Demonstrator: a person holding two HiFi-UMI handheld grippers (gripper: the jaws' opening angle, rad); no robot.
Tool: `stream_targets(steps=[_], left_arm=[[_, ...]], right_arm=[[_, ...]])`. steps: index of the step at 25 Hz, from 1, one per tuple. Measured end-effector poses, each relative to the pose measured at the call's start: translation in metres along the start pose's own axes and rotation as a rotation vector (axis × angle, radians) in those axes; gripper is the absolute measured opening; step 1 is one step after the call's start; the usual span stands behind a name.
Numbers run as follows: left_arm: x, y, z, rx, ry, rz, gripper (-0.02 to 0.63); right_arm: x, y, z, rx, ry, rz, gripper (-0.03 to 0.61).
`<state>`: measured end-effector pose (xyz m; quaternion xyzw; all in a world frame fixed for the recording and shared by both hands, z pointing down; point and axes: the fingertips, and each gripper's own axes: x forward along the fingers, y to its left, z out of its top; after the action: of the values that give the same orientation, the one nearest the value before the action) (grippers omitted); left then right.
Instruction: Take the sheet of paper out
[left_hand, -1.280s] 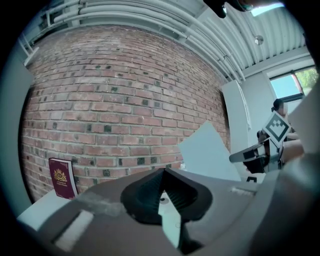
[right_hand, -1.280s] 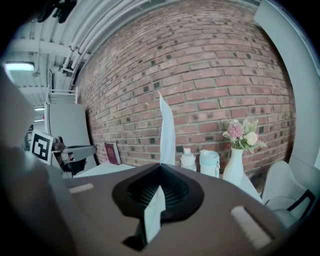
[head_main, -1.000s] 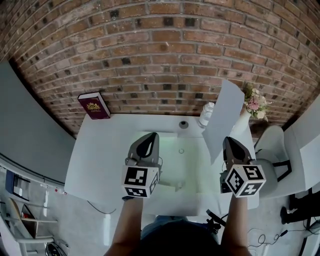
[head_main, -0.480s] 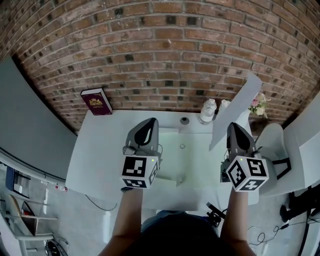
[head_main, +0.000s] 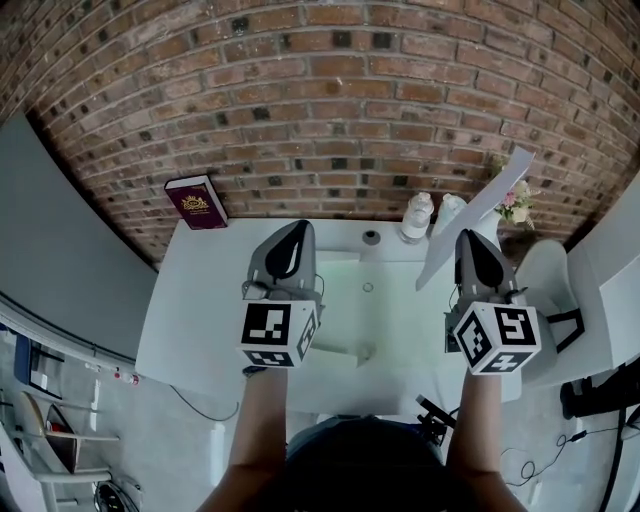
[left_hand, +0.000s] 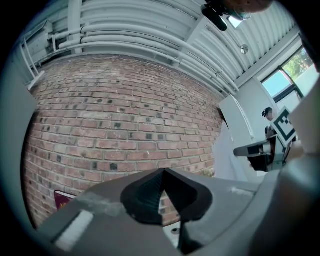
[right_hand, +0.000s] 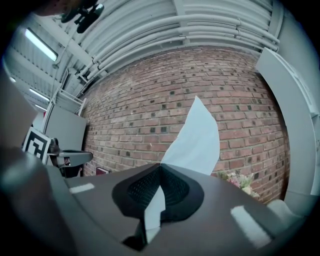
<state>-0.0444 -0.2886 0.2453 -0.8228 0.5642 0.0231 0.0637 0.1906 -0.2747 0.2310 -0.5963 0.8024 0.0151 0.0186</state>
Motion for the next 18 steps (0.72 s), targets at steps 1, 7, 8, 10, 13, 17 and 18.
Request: stream_targets(steps=[1,7,8,10,13,17,18], left_arm=[[0.0,0.0,0.002,0.002,-0.002,0.0,-0.003],[-0.001,0.004,0.007,0.009,-0.007,0.005,-0.003],[-0.001,0.004,0.007,0.01,-0.006,0.004,-0.003],[-0.001,0.005,0.008,0.013,-0.007,0.004,-0.003],[-0.002,0.007,0.011,0.017,-0.013,0.008,-0.003],[-0.002,0.007,0.014,0.019,-0.018,0.013,-0.003],[-0.002,0.007,0.014,0.02,-0.019,0.014,-0.003]], right_arm=[[0.0,0.0,0.003,-0.012,-0.008,-0.005,0.002],[-0.001,0.003,0.011,-0.058,-0.036,-0.01,0.002],[-0.001,0.003,0.013,-0.069,-0.044,-0.012,0.002],[-0.002,0.005,0.016,-0.097,-0.065,-0.017,0.001],[-0.003,0.009,0.019,-0.134,-0.089,-0.019,0.002],[-0.004,0.009,0.018,-0.151,-0.087,-0.021,0.001],[-0.004,0.009,0.018,-0.155,-0.087,-0.022,0.001]])
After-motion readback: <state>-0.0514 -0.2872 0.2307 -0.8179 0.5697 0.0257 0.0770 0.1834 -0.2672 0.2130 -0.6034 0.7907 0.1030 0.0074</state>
